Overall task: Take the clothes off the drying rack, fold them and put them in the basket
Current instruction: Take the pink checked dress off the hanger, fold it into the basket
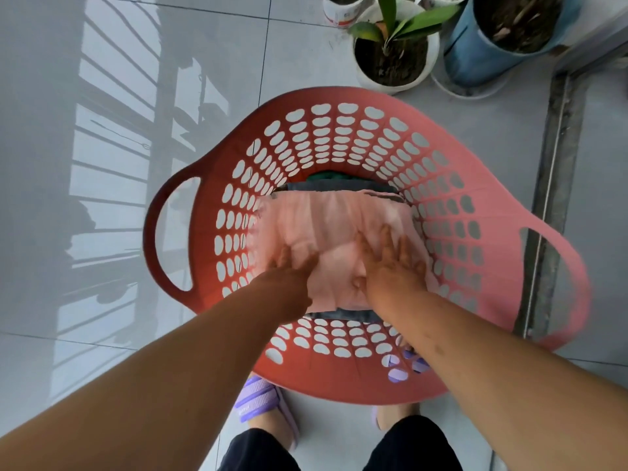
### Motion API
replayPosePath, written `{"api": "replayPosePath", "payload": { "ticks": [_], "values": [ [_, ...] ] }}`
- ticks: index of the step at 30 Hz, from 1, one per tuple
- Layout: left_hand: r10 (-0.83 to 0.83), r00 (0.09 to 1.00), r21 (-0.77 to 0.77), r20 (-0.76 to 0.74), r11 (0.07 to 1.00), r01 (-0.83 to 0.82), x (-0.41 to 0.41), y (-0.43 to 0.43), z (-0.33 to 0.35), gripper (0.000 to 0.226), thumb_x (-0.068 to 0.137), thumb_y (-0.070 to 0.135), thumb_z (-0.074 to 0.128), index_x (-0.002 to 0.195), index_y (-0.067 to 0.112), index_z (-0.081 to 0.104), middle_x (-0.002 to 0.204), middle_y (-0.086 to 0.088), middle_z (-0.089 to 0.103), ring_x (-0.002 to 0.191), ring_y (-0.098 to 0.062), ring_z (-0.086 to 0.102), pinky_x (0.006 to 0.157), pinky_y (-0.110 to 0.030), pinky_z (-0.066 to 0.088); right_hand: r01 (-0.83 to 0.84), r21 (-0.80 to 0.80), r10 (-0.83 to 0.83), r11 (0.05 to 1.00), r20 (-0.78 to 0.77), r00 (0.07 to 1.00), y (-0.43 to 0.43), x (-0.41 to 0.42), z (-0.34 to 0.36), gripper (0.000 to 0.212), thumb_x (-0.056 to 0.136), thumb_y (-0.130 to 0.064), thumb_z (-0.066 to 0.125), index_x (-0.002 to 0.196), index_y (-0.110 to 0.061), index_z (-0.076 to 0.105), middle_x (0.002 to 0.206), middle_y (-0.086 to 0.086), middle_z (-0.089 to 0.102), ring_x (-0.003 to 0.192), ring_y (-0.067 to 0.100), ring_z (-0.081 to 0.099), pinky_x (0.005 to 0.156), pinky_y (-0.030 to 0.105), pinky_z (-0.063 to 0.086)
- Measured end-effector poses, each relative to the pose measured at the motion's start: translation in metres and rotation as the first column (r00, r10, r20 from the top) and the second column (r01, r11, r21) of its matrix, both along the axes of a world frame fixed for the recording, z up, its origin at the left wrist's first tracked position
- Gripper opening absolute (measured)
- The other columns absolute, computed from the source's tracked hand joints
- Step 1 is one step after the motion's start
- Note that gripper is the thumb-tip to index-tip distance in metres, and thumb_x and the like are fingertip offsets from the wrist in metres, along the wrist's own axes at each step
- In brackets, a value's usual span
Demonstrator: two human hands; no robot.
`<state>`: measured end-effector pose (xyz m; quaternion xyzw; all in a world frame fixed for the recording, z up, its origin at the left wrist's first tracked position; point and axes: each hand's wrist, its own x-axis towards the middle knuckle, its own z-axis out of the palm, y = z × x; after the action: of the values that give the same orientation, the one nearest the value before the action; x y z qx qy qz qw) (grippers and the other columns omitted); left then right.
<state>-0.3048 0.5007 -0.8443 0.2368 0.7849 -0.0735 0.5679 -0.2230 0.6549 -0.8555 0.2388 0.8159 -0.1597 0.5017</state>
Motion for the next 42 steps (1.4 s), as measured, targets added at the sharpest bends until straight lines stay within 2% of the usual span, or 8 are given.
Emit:
{"api": "replayPosePath", "payload": {
  "ticks": [5, 9, 14, 19, 24, 30, 36, 42],
  "values": [
    [-0.036, 0.996, 0.015, -0.078, 0.999, 0.037, 0.000, 0.003, 0.030, 0.075, 0.099, 0.040, 0.047, 0.150, 0.042, -0.008, 0.162, -0.007, -0.014, 0.148, -0.039, 0.001, 0.117, -0.059, 0.014, 0.025, 0.000, -0.025, 1.000, -0.059, 0.998, 0.002, 0.002, 0.036, 0.073, 0.102, -0.045, 0.034, 0.151, -0.038, -0.019, 0.160, 0.006, -0.028, 0.148, 0.036, -0.016, 0.119, 0.057, 0.006],
    [-0.057, 0.990, 0.090, -0.125, 0.994, 0.069, -0.001, 0.007, 0.079, 0.068, 0.097, 0.046, 0.046, 0.151, 0.042, 0.005, 0.163, -0.003, -0.011, 0.148, -0.036, -0.007, 0.115, -0.064, 0.006, 0.061, 0.013, -0.059, 0.998, -0.110, 0.992, 0.004, 0.008, 0.079, 0.071, 0.103, -0.043, 0.034, 0.152, -0.035, -0.016, 0.162, 0.005, -0.021, 0.150, 0.035, -0.006, 0.119, 0.055, 0.018],
    [-0.061, 0.985, 0.082, -0.165, 0.994, 0.075, -0.001, 0.012, 0.152, 0.068, 0.096, 0.054, 0.043, 0.152, 0.040, 0.006, 0.163, -0.002, -0.004, 0.149, -0.034, -0.007, 0.115, -0.062, 0.001, 0.085, 0.045, -0.075, 0.995, -0.179, 0.981, 0.008, 0.014, 0.142, 0.066, 0.102, -0.042, 0.037, 0.155, -0.029, 0.000, 0.164, 0.005, -0.005, 0.150, 0.034, 0.010, 0.119, 0.049, 0.025],
    [-0.040, 0.972, 0.101, -0.231, 0.993, 0.065, -0.006, 0.019, 0.232, 0.068, 0.094, 0.054, 0.046, 0.152, 0.036, 0.014, 0.162, -0.001, 0.015, 0.149, -0.033, 0.006, 0.116, -0.061, 0.007, 0.101, 0.026, -0.090, 0.995, -0.277, 0.957, 0.018, 0.014, 0.221, 0.051, 0.102, -0.037, 0.040, 0.149, -0.021, 0.026, 0.156, 0.006, 0.027, 0.141, 0.031, 0.031, 0.112, 0.044, 0.033],
    [0.095, 0.952, 0.173, -0.292, 0.984, -0.045, -0.014, 0.017, 0.319, 0.065, 0.094, 0.051, 0.050, 0.150, 0.033, 0.023, 0.159, 0.002, 0.025, 0.148, -0.028, 0.016, 0.118, -0.058, 0.013, 0.122, 0.029, -0.104, 0.992, -0.344, 0.933, 0.024, 0.011, 0.302, 0.044, 0.102, -0.038, 0.039, 0.141, -0.017, 0.038, 0.147, 0.006, 0.041, 0.133, 0.028, 0.041, 0.110, 0.040, 0.037],
    [0.228, 0.892, 0.295, -0.390, 0.949, -0.113, -0.023, 0.006, 0.422, 0.058, 0.094, 0.051, 0.050, 0.147, 0.034, 0.033, 0.155, 0.007, 0.034, 0.147, -0.024, 0.020, 0.119, -0.052, 0.015, 0.153, -0.014, -0.135, 0.988, -0.558, 0.819, 0.026, -0.004, 0.406, 0.030, 0.102, -0.035, 0.043, 0.125, -0.020, 0.055, 0.126, 0.001, 0.056, 0.115, 0.020, 0.053, 0.094, 0.031, 0.044],
    [0.309, 0.821, 0.430, -0.479, 0.899, -0.087, -0.027, -0.010, 0.535, 0.051, 0.095, 0.051, 0.048, 0.141, 0.028, 0.044, 0.146, 0.008, 0.047, 0.139, -0.018, 0.034, 0.114, -0.037, 0.027, 0.178, -0.082, -0.182, 0.981, -0.714, 0.676, 0.015, -0.022, 0.505, 0.032, 0.101, -0.040, 0.042, 0.118, -0.021, 0.062, 0.116, -0.001, 0.061, 0.106, 0.017, 0.055, 0.089, 0.032, 0.050],
    [0.381, 0.736, 0.524, -0.560, 0.851, -0.042, -0.026, -0.027, 0.635, 0.047, 0.096, 0.046, 0.050, 0.139, 0.030, 0.045, 0.145, 0.008, 0.046, 0.138, -0.015, 0.034, 0.115, -0.035, 0.029, 0.116, -0.173, -0.208, 0.978, -0.813, 0.544, 0.001, -0.040, 0.592, 0.022, 0.099, -0.040, 0.047, 0.098, -0.026, 0.064, 0.096, -0.008, 0.063, 0.093, 0.015, 0.058, 0.081, 0.036, 0.051]
  ]
}}
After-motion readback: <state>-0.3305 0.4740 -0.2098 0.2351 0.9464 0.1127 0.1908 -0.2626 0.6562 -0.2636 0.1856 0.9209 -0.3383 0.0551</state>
